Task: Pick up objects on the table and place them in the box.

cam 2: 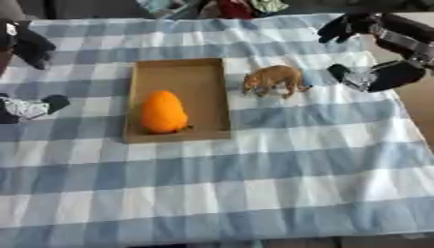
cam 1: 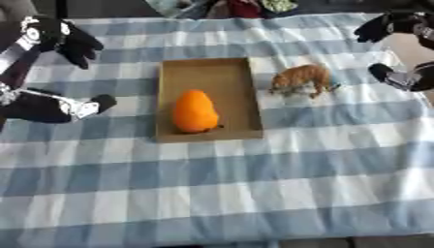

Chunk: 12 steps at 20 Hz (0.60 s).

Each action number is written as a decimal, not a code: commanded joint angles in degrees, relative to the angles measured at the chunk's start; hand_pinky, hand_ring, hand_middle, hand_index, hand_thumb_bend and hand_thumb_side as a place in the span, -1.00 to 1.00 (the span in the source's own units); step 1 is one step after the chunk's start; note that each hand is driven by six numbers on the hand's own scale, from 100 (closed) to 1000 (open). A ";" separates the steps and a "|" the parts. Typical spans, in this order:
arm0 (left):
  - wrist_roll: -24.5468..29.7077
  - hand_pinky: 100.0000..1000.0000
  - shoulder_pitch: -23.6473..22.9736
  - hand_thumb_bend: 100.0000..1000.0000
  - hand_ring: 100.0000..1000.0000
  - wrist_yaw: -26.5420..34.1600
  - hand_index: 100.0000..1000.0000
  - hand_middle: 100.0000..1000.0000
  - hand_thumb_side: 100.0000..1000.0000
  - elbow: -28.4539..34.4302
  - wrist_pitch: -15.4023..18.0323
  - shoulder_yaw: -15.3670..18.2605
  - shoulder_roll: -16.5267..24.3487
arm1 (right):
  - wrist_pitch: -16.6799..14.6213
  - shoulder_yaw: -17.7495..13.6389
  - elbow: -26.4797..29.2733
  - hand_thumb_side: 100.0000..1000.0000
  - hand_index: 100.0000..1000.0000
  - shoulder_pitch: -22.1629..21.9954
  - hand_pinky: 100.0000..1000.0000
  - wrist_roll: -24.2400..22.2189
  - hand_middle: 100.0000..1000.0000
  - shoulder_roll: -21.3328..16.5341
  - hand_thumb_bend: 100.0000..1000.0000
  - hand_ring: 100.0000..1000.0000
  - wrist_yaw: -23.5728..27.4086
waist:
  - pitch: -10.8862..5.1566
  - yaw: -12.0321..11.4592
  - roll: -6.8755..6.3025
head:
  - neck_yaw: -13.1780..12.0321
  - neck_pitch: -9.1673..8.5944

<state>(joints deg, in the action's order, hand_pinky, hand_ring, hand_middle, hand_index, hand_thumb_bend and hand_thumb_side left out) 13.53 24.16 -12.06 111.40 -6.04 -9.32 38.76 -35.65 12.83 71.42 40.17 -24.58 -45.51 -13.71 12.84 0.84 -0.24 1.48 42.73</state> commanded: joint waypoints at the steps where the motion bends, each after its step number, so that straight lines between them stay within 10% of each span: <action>1: 0.01 0.15 0.29 0.04 -0.02 0.26 0.34 -0.02 -1.00 1.13 0.16 1.01 0.83 | -0.93 -0.27 -2.98 0.18 0.70 2.42 0.61 -1.32 0.75 0.61 -0.44 0.80 -2.46 | -1.23 -0.13 -0.04 | 0.13 -0.13; 12: 0.33 0.15 -0.32 0.04 -0.02 0.21 0.35 -0.01 -1.00 1.04 0.26 1.11 0.40 | -2.59 -1.47 -13.96 0.21 0.70 8.55 0.60 -1.92 0.72 6.99 -0.42 0.78 -9.39 | -1.29 -0.54 -0.32 | 0.29 0.10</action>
<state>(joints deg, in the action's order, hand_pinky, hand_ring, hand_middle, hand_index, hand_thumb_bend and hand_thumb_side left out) 13.78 23.45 -12.06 111.48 -5.83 -9.20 38.26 -37.63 12.30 58.11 47.43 -26.36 -37.88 -22.25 12.70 0.34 -0.61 1.69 42.75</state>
